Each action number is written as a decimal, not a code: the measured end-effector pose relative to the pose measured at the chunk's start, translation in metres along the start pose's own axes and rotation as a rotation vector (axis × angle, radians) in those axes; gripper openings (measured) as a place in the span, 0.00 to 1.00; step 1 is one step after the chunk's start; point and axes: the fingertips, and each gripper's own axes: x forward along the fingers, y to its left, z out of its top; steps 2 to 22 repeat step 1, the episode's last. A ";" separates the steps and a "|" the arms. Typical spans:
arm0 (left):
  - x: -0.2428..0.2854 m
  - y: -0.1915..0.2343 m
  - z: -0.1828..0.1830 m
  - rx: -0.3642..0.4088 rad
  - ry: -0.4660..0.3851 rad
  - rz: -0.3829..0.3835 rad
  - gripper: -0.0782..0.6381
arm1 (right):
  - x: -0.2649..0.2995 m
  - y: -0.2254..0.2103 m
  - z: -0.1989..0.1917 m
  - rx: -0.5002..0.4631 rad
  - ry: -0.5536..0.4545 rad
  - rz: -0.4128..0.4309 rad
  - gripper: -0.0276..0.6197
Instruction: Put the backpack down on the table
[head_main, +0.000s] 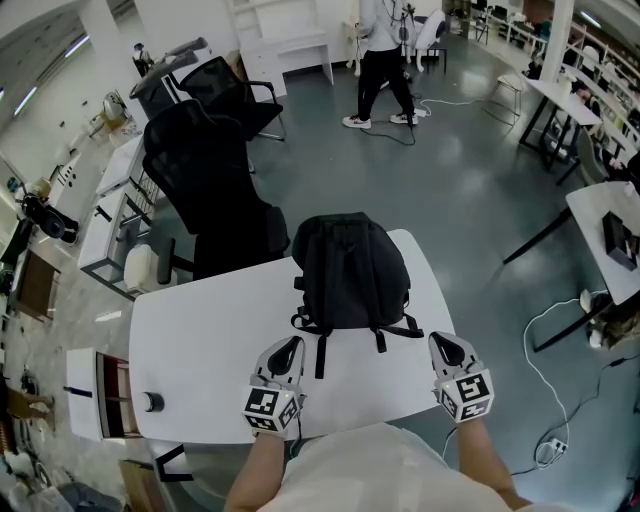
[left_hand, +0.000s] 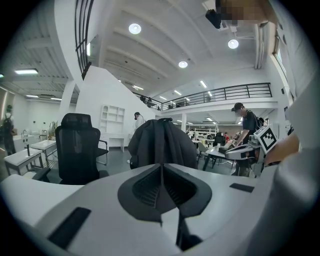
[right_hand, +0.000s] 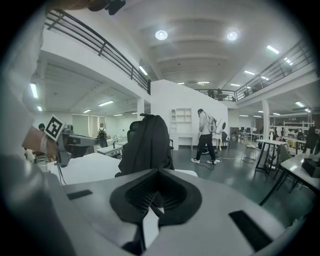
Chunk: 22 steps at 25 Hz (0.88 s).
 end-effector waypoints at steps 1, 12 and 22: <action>0.000 0.000 0.000 0.000 0.000 0.000 0.16 | 0.000 0.000 0.000 0.001 0.001 -0.001 0.07; 0.000 0.000 0.000 0.000 0.000 0.000 0.16 | 0.000 0.000 0.000 0.001 0.001 -0.001 0.07; 0.000 0.000 0.000 0.000 0.000 0.000 0.16 | 0.000 0.000 0.000 0.001 0.001 -0.001 0.07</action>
